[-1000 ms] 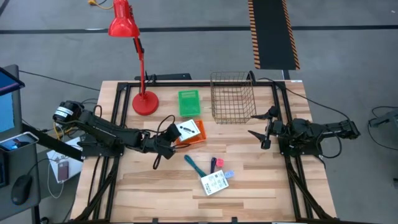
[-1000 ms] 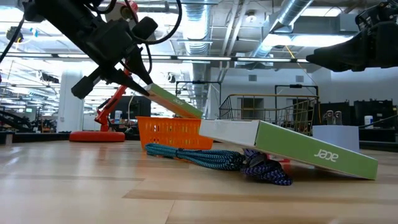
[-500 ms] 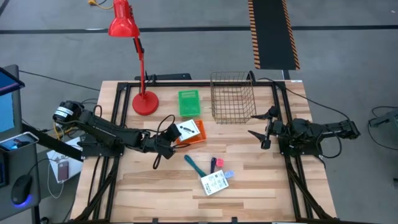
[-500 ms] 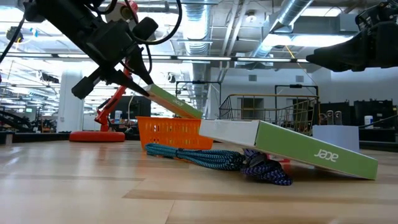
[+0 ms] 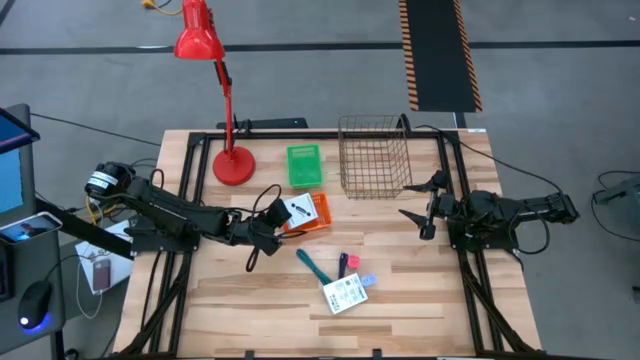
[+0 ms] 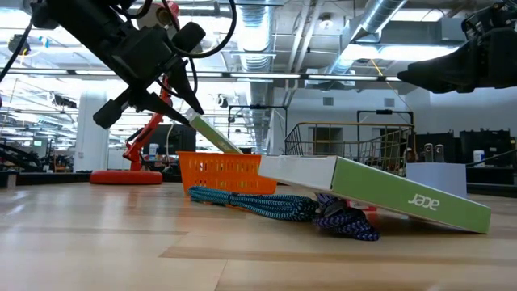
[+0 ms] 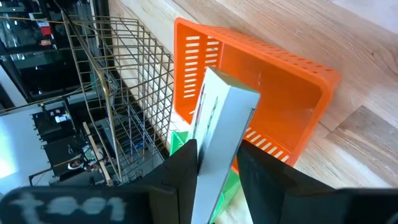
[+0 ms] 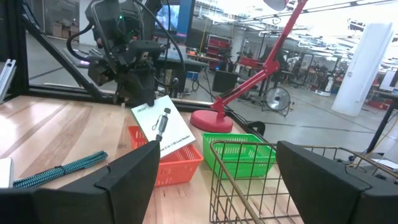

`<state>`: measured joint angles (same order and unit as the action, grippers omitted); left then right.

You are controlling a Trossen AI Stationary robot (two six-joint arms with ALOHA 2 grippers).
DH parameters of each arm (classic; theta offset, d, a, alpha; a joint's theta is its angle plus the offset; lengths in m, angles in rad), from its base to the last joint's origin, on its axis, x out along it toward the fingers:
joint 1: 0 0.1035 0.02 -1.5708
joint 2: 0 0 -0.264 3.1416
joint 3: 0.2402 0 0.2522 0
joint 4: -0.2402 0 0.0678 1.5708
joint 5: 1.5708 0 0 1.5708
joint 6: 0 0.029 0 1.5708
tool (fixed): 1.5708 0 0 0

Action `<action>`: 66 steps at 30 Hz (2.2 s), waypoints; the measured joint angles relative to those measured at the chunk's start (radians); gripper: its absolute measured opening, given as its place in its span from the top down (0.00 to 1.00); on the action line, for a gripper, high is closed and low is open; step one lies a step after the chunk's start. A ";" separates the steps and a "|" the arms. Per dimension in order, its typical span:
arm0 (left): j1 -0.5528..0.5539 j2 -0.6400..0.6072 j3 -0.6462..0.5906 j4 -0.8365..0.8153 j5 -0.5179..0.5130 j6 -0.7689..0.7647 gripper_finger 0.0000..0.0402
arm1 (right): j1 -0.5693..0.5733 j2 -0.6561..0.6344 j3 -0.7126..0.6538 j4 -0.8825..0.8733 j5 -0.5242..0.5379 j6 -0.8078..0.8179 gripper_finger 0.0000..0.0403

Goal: Pick and place items into bin
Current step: Put the top white box into the orange bin

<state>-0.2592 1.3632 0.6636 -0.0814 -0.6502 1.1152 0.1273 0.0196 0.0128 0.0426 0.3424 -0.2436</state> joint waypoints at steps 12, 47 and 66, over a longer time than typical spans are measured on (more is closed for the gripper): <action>0.000 0.000 0.000 0.001 0.000 0.025 0.74 | 0.000 0.000 0.000 0.000 0.000 0.000 0.21; 0.000 0.000 0.000 0.045 0.044 0.024 0.74 | 0.000 0.000 0.000 0.000 0.000 0.000 0.21; -0.029 0.000 0.000 0.045 0.042 0.052 0.74 | 0.000 0.000 0.000 0.000 0.000 0.000 0.21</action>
<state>-0.2881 1.3632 0.6640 -0.0360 -0.6079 1.1671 0.1275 0.0196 0.0128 0.0426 0.3424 -0.2436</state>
